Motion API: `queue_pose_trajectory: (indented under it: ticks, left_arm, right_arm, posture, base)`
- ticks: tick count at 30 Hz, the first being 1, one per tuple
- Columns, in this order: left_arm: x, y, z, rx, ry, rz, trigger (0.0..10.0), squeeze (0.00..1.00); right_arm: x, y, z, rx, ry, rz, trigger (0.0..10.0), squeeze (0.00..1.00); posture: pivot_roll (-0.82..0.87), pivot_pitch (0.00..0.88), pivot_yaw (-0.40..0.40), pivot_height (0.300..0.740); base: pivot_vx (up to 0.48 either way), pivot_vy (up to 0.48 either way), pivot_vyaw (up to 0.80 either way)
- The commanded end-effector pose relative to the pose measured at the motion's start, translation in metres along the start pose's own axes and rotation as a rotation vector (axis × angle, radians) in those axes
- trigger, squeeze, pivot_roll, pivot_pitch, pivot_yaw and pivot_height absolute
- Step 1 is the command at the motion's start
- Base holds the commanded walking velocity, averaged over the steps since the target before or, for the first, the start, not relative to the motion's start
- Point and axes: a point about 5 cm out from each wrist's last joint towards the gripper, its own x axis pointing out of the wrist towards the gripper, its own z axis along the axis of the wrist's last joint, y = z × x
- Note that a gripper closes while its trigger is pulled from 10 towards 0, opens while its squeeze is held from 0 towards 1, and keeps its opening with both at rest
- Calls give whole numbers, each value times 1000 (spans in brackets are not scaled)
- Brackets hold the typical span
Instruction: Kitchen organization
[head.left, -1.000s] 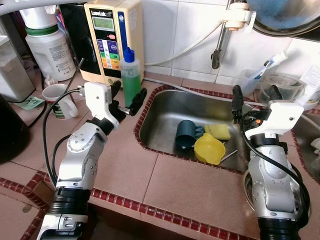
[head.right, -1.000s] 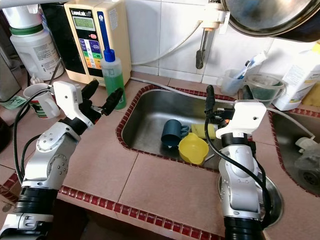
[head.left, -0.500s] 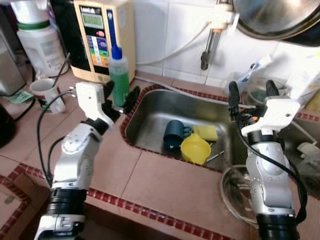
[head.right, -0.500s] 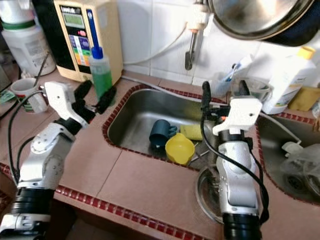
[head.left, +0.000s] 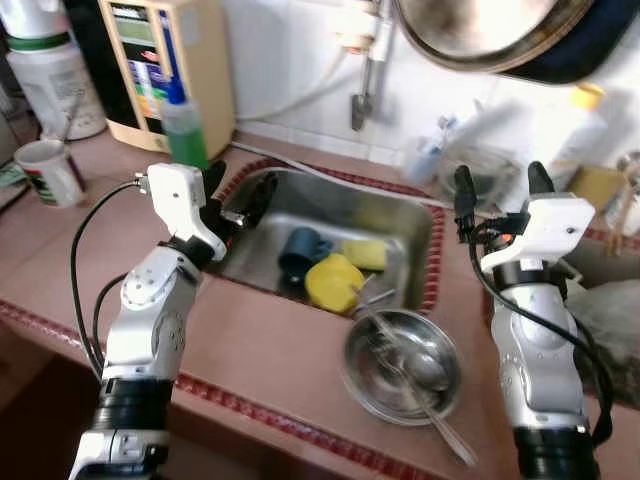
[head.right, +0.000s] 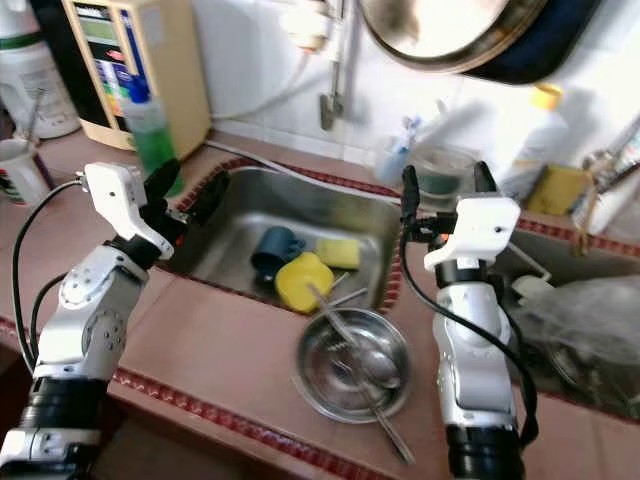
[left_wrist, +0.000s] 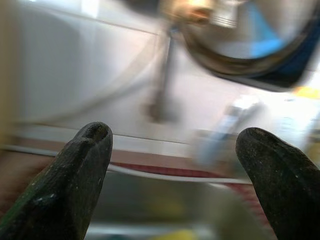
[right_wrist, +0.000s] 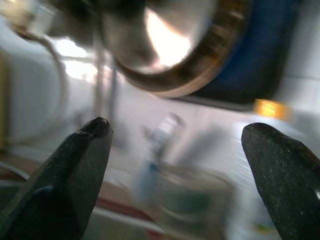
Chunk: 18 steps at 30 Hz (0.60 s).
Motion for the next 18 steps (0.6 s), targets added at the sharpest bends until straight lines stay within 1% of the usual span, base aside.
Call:
queue_pose_trajectory:
  ticks: [1, 8, 18]
  left_arm:
    - [-2, 3, 8, 19, -13, -6, 10000, 0]
    - [-6, -1, 9, 6, -11, -38, 10000, 0]
    - [-9, -4, 9, -4, 5, -56, 10000, 0]
  right_arm:
    - [3, 2, 5, 10, -24, 10, 10000, 0]
    - [-2, 6, 4, 27, -18, 36, 10000, 0]
    - [-4, 4, 3, 27, -9, 29, 10000, 0]
  posture:
    - [13, 0, -15, 740]
    - [12, 0, -11, 740]
    - [10, 0, -6, 740]
  base:
    - [0, 0, 0]
    - [0, 0, 0]
    - [0, 0, 0]
